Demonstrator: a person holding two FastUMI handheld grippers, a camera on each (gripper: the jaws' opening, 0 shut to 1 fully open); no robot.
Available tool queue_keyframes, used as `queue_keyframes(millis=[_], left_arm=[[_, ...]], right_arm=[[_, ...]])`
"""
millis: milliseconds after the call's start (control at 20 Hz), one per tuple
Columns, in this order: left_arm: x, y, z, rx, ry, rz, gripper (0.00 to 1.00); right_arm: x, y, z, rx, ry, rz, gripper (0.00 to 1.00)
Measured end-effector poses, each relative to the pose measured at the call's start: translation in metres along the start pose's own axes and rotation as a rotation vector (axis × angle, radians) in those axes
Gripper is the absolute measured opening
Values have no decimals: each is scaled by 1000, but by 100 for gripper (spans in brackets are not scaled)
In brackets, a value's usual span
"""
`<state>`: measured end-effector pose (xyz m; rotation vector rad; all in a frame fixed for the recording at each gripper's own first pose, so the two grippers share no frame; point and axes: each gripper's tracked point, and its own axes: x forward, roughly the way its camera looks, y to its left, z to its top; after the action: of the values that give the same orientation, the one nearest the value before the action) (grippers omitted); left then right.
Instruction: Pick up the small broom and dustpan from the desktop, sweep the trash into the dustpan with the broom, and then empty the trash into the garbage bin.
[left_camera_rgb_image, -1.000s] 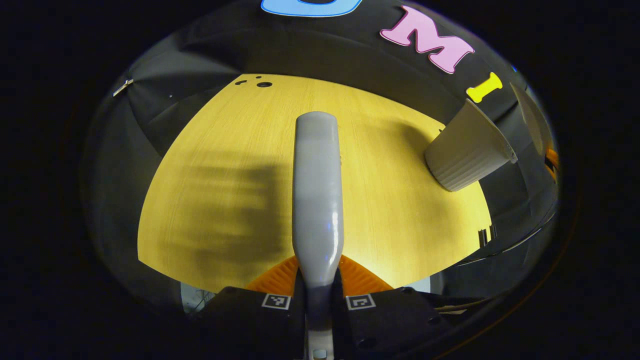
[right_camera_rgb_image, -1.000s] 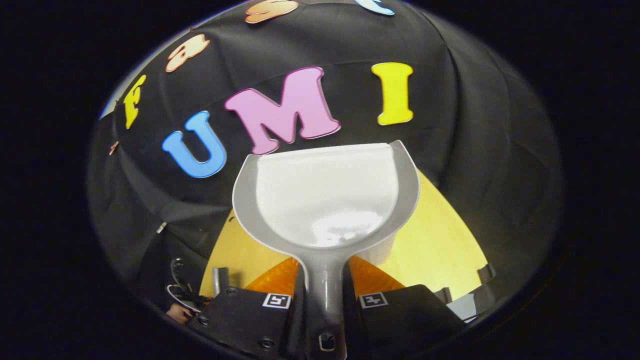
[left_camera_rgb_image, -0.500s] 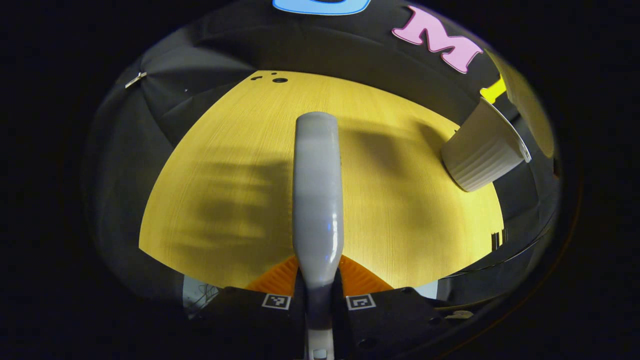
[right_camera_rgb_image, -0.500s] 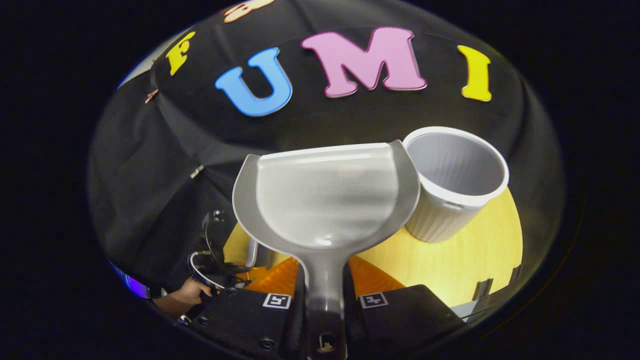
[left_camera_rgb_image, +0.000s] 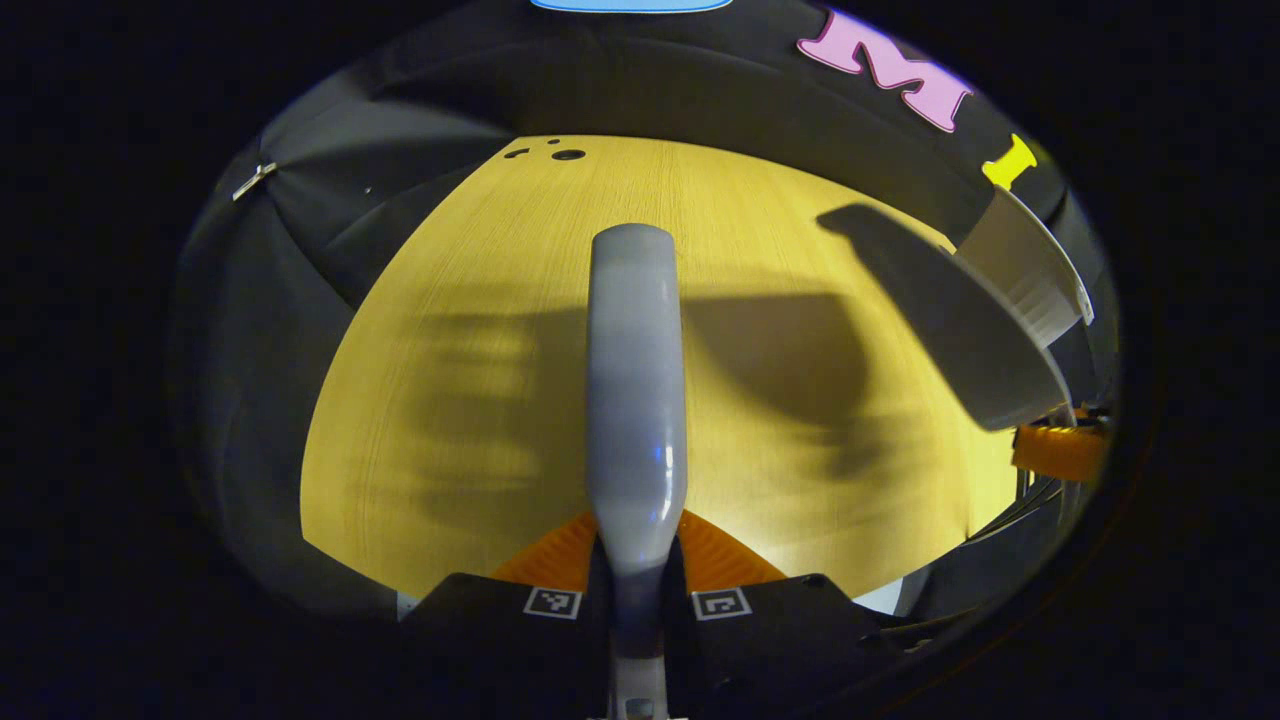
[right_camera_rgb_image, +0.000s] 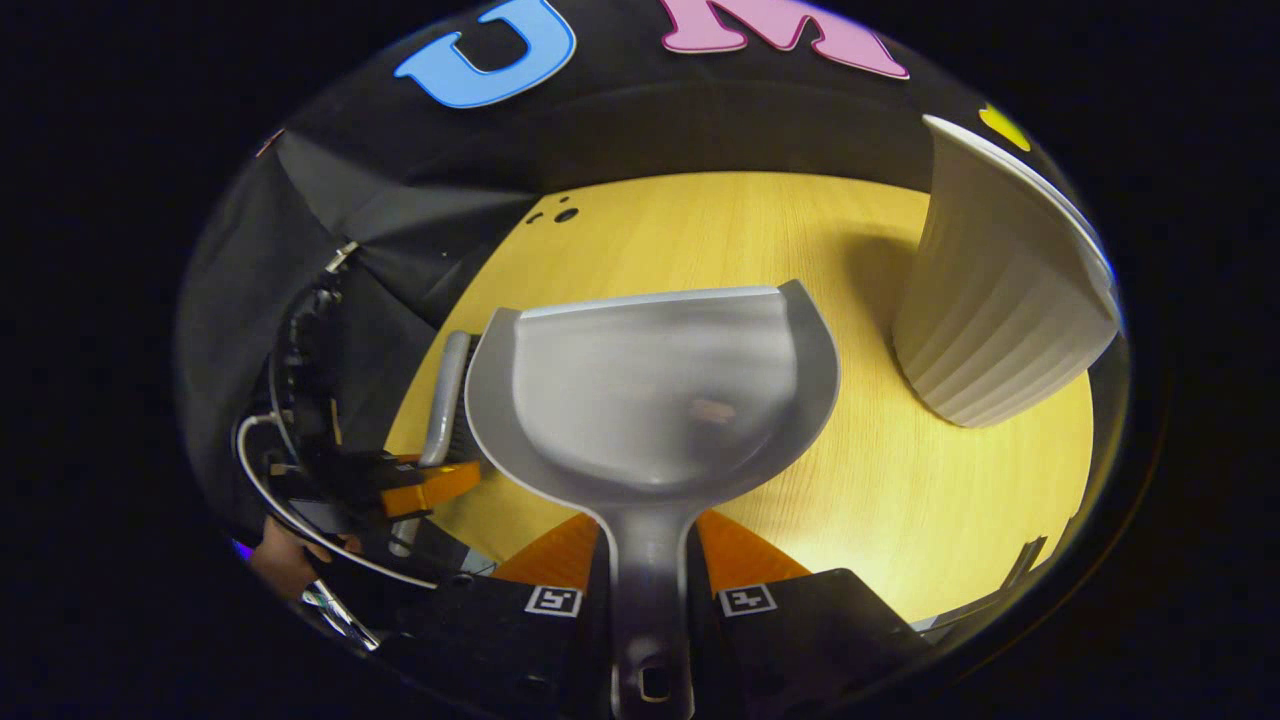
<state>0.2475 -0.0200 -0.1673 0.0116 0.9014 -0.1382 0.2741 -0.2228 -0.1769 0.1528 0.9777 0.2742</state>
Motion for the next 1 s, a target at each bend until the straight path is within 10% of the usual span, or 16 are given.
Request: queue_keyframes(millis=[750,950,1000], left_arm=[[48,-1,23,108,78,70,27],[55,-1,26,128,103,75,28],[55,-2,26,134,99,76,28]], right_arm=[[86,-33,-18,106,3,-180,46],[90,-29,-20,160,16,-172,28],[90,-29,-19,163,18,-173,41]])
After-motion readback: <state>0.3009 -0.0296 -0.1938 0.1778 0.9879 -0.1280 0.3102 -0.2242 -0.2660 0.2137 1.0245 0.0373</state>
